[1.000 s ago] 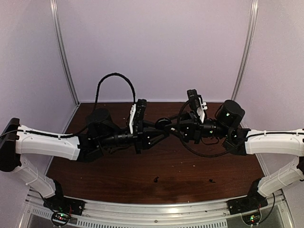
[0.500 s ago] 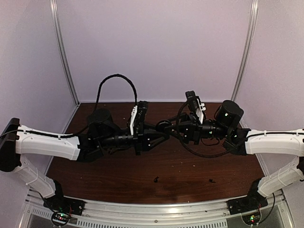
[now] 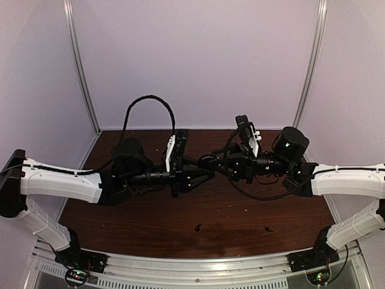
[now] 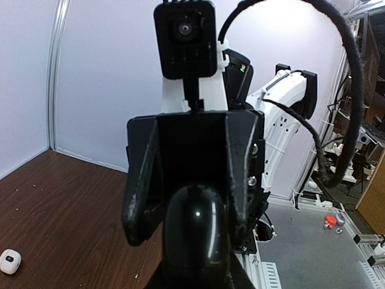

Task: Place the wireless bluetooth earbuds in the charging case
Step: Pass from the left arm to the right

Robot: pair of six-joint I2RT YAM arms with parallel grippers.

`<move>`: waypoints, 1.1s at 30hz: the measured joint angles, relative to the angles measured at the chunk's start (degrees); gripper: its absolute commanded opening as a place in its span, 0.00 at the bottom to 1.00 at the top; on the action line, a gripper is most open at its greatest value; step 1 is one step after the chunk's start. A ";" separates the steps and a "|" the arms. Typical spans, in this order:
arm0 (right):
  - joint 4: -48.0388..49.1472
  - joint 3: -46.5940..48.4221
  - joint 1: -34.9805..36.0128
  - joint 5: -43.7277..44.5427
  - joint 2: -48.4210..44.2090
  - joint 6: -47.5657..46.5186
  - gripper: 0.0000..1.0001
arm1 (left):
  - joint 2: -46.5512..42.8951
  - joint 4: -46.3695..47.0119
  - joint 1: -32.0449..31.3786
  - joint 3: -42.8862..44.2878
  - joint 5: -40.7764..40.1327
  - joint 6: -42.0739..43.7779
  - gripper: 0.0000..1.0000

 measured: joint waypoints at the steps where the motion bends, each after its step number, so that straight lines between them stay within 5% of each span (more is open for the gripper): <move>1: 0.00 0.00 0.00 0.00 -0.07 -0.02 0.38 | 0.11 -0.07 0.00 0.00 0.02 0.00 0.09; 8: -0.13 0.02 -0.11 -0.15 -0.09 0.00 0.23 | 0.63 -0.20 0.00 0.00 0.09 -0.02 0.10; 15: -0.17 0.09 -0.26 -0.68 -0.09 0.15 0.18 | 0.63 -0.17 0.00 0.00 -0.04 -0.02 0.42; 33: 0.15 0.09 -0.26 -0.68 -0.09 1.27 0.17 | 0.63 -0.28 0.00 0.02 -2.05 -0.11 0.45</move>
